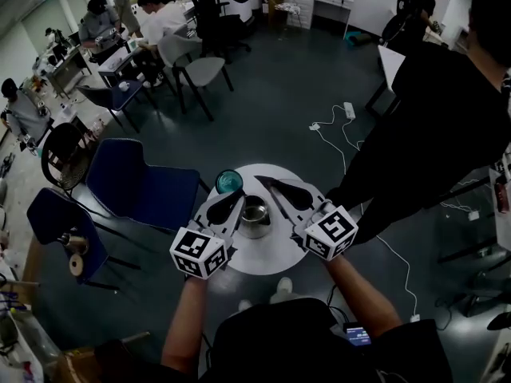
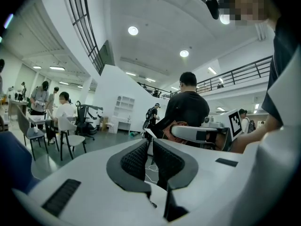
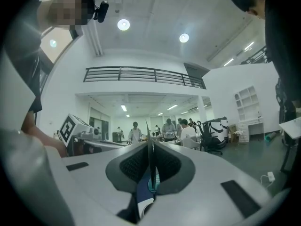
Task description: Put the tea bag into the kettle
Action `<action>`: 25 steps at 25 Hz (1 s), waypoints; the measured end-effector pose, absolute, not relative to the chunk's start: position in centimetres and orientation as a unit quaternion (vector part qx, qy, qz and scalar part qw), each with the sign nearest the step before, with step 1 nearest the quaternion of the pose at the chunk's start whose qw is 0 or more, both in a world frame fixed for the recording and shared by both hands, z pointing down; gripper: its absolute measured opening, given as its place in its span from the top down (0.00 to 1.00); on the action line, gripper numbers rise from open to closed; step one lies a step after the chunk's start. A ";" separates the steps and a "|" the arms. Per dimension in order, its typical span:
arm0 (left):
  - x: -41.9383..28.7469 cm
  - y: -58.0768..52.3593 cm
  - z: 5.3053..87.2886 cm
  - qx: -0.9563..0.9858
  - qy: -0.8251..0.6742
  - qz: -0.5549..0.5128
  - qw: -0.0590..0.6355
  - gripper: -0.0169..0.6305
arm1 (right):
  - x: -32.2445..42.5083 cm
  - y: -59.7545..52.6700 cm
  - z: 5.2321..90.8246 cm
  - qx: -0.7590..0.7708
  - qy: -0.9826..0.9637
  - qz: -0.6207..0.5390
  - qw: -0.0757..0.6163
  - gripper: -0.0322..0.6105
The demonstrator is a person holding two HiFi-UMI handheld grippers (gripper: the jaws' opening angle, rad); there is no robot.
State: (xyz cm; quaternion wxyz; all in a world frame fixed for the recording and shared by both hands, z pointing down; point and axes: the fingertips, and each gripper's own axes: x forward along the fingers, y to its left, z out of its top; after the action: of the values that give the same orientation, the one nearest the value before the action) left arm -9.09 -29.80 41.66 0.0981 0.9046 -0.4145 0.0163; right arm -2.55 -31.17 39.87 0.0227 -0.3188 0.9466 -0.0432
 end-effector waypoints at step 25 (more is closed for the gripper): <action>-2.5 -32.8 44.9 0.951 -0.294 0.036 0.089 0.75 | -1.8 -32.6 43.2 -0.122 0.982 -0.138 0.050 0.89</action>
State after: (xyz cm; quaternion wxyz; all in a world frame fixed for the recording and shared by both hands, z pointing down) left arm -2.47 -32.80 44.85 0.0891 0.9508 -0.2944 0.0364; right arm -1.83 -32.56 43.21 0.0501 -0.1222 0.9816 -0.1376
